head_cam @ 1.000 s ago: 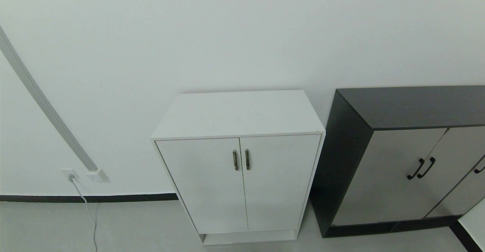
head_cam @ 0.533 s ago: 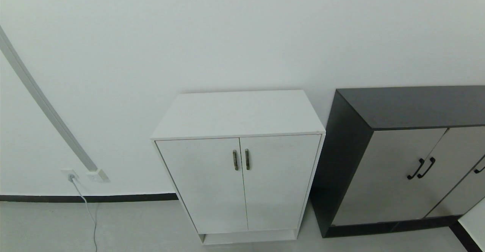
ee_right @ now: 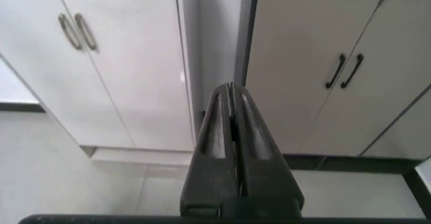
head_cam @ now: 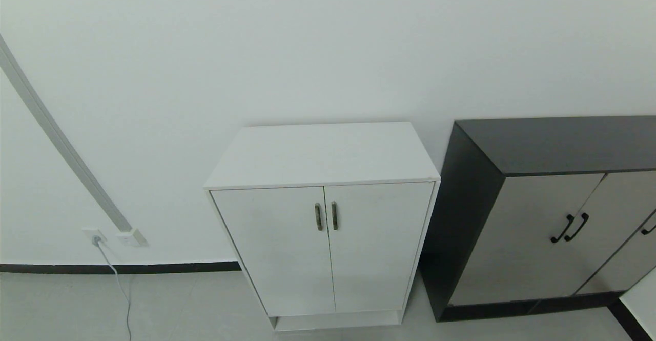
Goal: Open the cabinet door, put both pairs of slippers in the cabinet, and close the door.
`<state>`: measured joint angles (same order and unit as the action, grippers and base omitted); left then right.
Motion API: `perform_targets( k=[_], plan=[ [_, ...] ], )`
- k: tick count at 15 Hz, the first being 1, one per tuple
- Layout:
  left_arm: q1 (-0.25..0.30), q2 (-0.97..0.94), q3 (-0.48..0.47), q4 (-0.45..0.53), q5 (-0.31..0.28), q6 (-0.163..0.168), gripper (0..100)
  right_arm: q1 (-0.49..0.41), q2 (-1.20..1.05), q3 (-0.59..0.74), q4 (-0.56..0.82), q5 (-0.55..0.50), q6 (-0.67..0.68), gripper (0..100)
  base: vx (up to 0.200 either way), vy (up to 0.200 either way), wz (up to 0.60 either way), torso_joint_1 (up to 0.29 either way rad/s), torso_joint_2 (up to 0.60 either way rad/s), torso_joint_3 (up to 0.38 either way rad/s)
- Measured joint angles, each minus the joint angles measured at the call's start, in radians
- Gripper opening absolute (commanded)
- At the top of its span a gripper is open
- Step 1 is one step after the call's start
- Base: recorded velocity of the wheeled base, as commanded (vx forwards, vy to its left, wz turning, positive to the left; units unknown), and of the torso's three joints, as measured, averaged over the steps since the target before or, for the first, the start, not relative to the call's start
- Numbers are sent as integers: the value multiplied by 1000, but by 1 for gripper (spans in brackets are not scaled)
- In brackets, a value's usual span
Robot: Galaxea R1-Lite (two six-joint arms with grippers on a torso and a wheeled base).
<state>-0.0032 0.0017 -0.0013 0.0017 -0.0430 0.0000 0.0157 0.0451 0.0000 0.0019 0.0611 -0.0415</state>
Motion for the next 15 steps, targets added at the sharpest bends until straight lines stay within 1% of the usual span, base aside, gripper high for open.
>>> perform_targets(
  k=[2,4,5,15],
  plan=[
    [0,0,0,0,0,0,0,-11,-26,0,-1,-28,13,0,0,0,0,0,0,0],
    [0,0,0,0,0,0,0,-14,-37,0,-4,-46,83,0,0,0,0,0,0,0],
    [0,0,0,0,0,1,0,-16,-40,0,-6,-63,88,0,0,0,0,0,0,0],
    [0,0,0,0,-1,5,0,-16,-46,0,-8,-63,82,0,0,0,0,0,0,0]
  ],
)
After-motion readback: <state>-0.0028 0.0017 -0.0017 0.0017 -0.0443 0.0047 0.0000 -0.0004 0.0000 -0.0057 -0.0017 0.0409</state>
